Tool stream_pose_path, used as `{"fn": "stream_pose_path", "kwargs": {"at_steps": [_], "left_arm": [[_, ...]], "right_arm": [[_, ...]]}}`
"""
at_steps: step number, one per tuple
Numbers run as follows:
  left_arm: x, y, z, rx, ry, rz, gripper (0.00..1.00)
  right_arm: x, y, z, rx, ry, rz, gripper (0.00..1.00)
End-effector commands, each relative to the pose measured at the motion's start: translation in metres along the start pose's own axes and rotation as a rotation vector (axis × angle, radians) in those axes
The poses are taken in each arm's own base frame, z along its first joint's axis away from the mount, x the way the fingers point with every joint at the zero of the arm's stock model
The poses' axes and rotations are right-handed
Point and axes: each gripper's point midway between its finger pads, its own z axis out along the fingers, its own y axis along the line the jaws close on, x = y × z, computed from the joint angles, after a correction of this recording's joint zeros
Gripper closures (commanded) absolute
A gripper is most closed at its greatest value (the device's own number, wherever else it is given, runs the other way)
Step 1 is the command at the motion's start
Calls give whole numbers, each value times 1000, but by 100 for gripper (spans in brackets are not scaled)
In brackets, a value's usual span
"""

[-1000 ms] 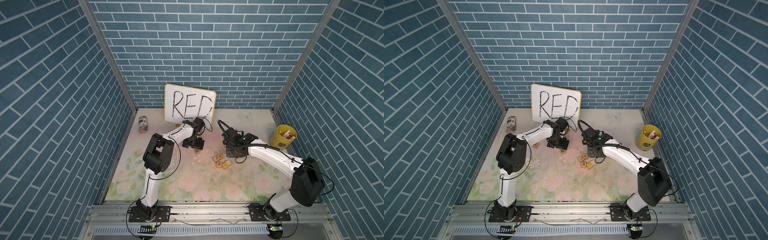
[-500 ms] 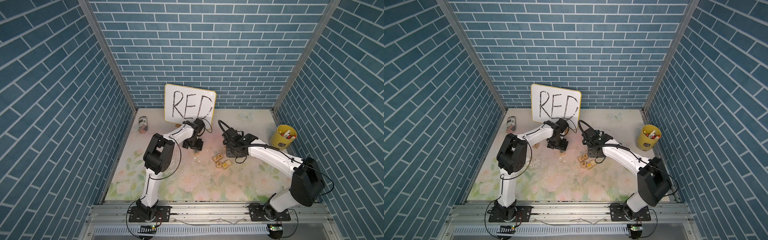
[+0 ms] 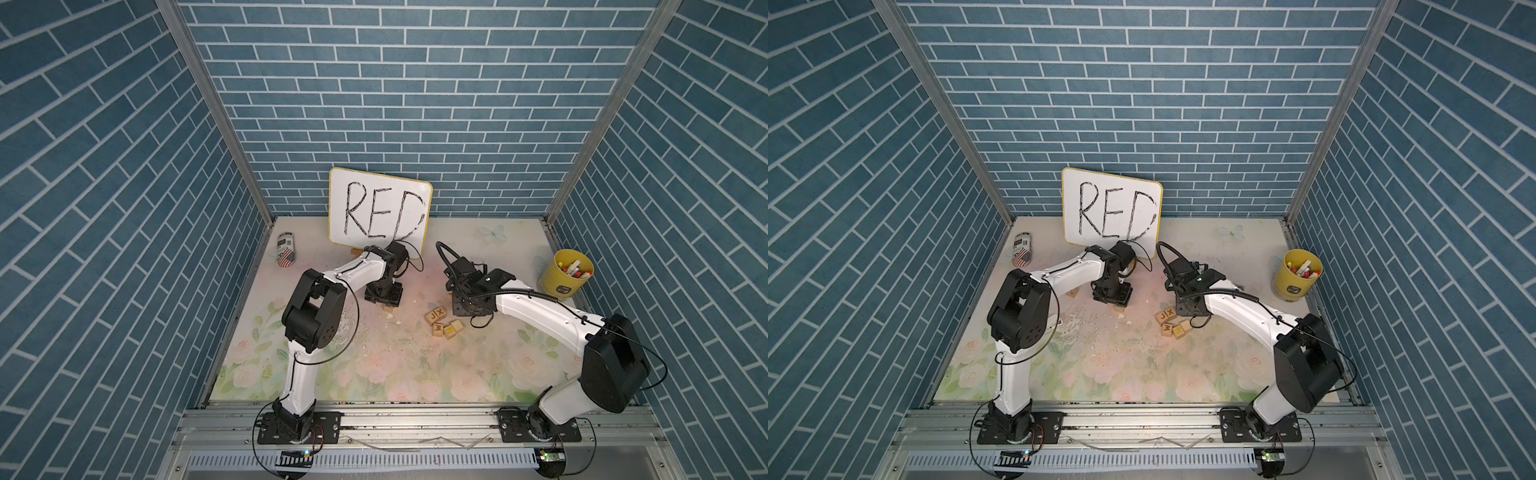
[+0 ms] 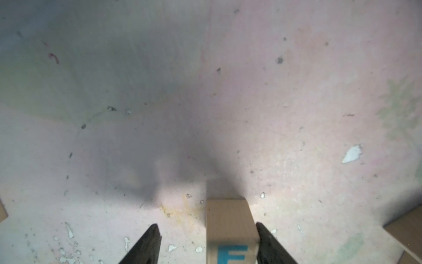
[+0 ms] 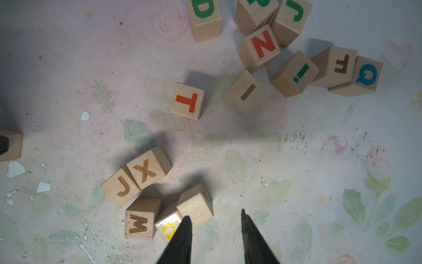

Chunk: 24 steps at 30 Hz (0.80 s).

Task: Assemble the uppercase word "red" with letter blocks
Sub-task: Pick up the letter block from the center of the board.

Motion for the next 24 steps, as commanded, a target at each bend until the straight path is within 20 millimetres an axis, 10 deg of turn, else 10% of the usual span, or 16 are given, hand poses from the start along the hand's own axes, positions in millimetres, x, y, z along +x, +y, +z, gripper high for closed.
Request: {"fn": "stream_pose_path", "kwargs": {"at_steps": [1, 24], "left_arm": [[2, 2, -6, -25, -15, 34, 34], [8, -4, 8, -42, 14, 96, 63]], "right_arm": [[1, -4, -4, -3, -6, 23, 62], [0, -5, -7, 0, -18, 22, 63]]}}
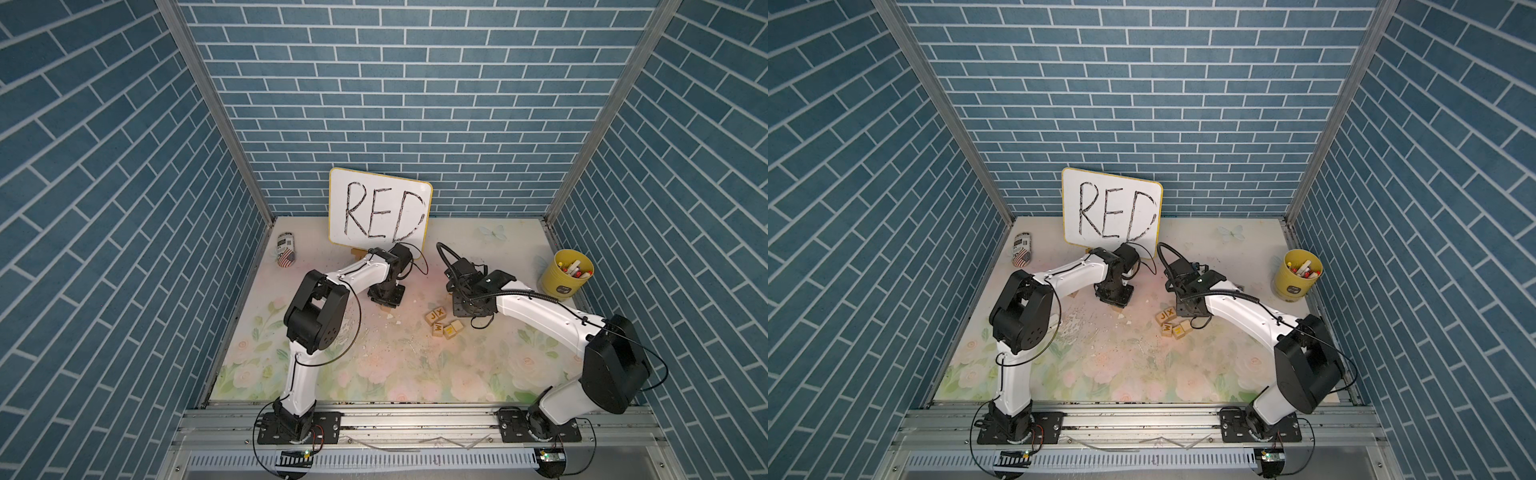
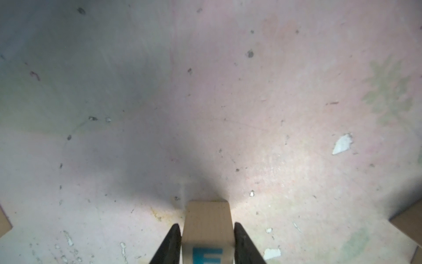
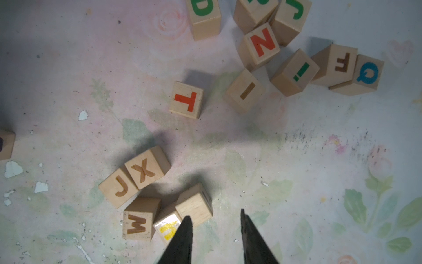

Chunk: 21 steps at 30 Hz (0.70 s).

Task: Assemble the uppercase word "red" with letter blocks
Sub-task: Pick up the letter block from the center of the board.

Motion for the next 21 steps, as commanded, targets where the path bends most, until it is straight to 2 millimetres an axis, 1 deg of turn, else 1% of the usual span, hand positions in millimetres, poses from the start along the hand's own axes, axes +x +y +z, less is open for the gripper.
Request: {"fn": "stream_pose_path", "kwargs": {"at_steps": [1, 5, 8, 11, 14, 17, 21], "left_arm": [[8, 2, 7, -24, 29, 20, 64], [10, 7, 5, -53, 25, 46, 69], [12, 7, 5, -54, 29, 55, 71], [11, 9, 3, -61, 25, 70, 77], [8, 14, -4, -78, 15, 91, 81], [6, 16, -17, -47, -1, 133, 81], [6, 27, -30, -20, -22, 133, 81]], "right_arm": [[-1, -5, -7, 3, -14, 20, 63], [-1, -5, -7, 4, -15, 22, 63], [-1, -5, -7, 2, -13, 24, 63], [0, -5, -8, -1, -13, 25, 63], [-1, -6, -10, -1, -21, 28, 63], [-1, -6, -10, 1, -21, 27, 63], [0, -6, -8, 0, -19, 27, 63]]}}
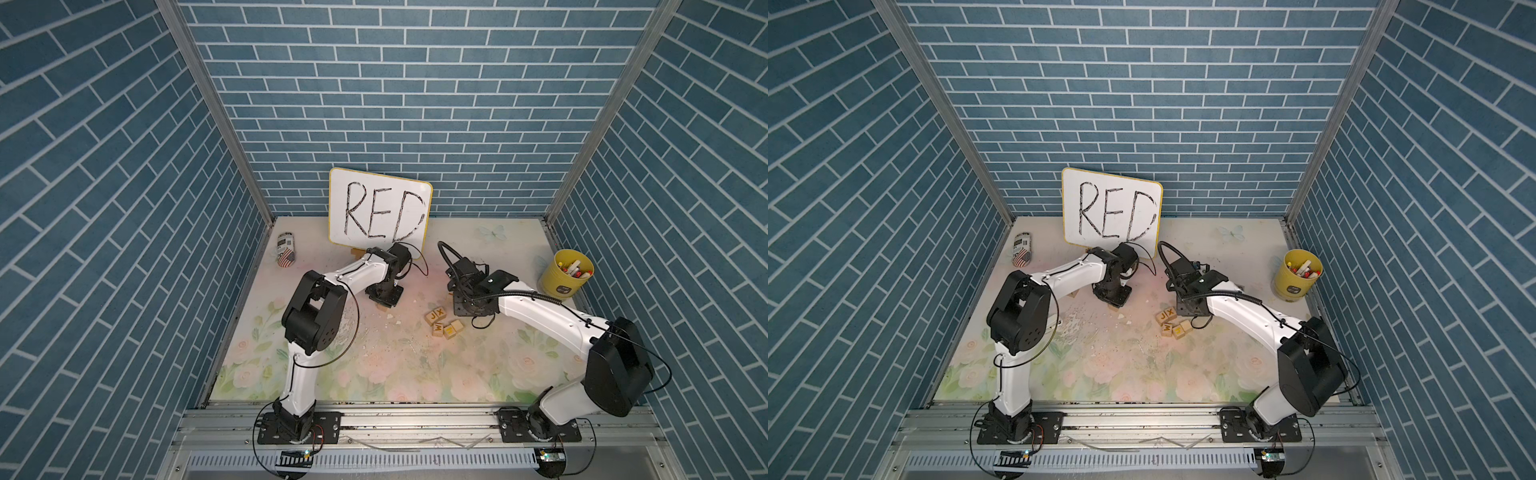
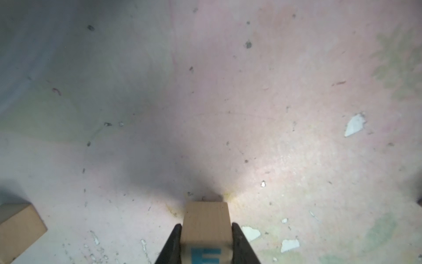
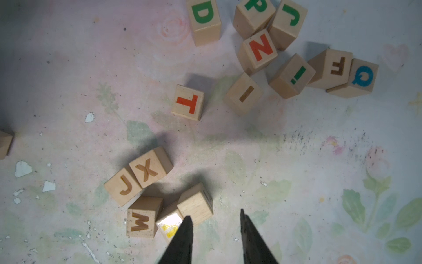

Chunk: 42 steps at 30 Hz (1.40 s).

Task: Assemble the uppercase word "red" with letter blocks
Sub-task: Pick up the letter block from the center of the board, then place the letter block at the center of the board.

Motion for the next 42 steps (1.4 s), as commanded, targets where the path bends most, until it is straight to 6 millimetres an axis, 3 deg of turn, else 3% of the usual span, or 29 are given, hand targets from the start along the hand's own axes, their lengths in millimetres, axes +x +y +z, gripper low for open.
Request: {"fn": "stream_pose_path", "kwargs": {"at_steps": [1, 9, 19, 42], "left_arm": [[6, 17, -21, 15, -10, 19, 80], [12, 48, -20, 62, 3, -30, 80], [22, 65, -1, 56, 19, -38, 80], [20, 75, 19, 69, 26, -67, 75]], "right_arm": [[2, -5, -2, 8, -4, 21, 63], [2, -2, 1, -2, 1, 19, 63], [2, -1, 0, -5, -2, 20, 63], [3, -3, 1, 3, 5, 20, 63]]}}
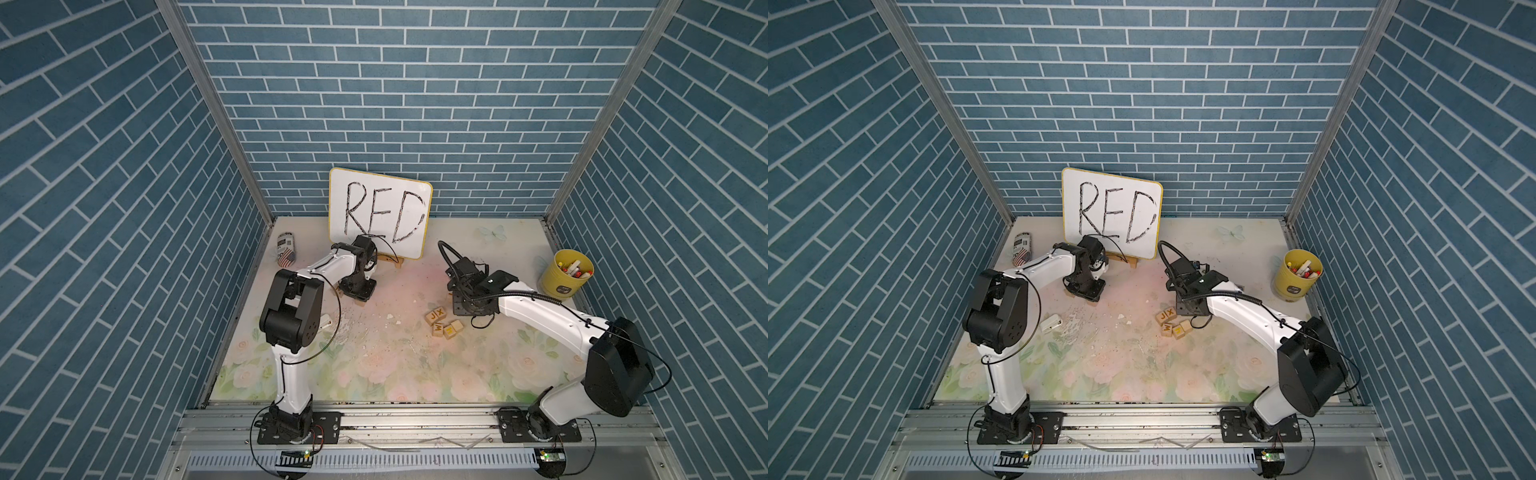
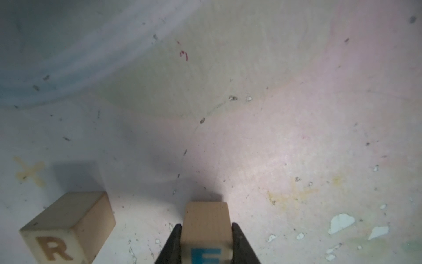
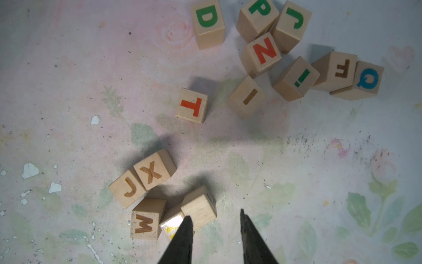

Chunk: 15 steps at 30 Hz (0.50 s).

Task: Assemble the uppercase word "red" with letter blocks
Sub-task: Place the letter block at the center of the board.

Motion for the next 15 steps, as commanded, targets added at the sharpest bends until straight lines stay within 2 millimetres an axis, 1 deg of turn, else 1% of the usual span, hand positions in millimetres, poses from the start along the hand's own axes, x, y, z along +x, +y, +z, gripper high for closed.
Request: {"fn": "stream_pose_path", "kwargs": {"at_steps": [1, 7, 12, 15], "left_arm": [[5, 2, 9, 6, 26, -3, 74], [3, 3, 7, 4, 16, -1, 63], [1, 5, 0, -5, -8, 3, 47], [0, 3, -7, 3, -21, 9, 45]], "right_arm": [[5, -6, 1, 19, 14, 17, 63], [7, -6, 1, 17, 14, 19, 63], [6, -7, -1, 12, 6, 22, 62], [6, -9, -4, 17, 2, 24, 61]]}}
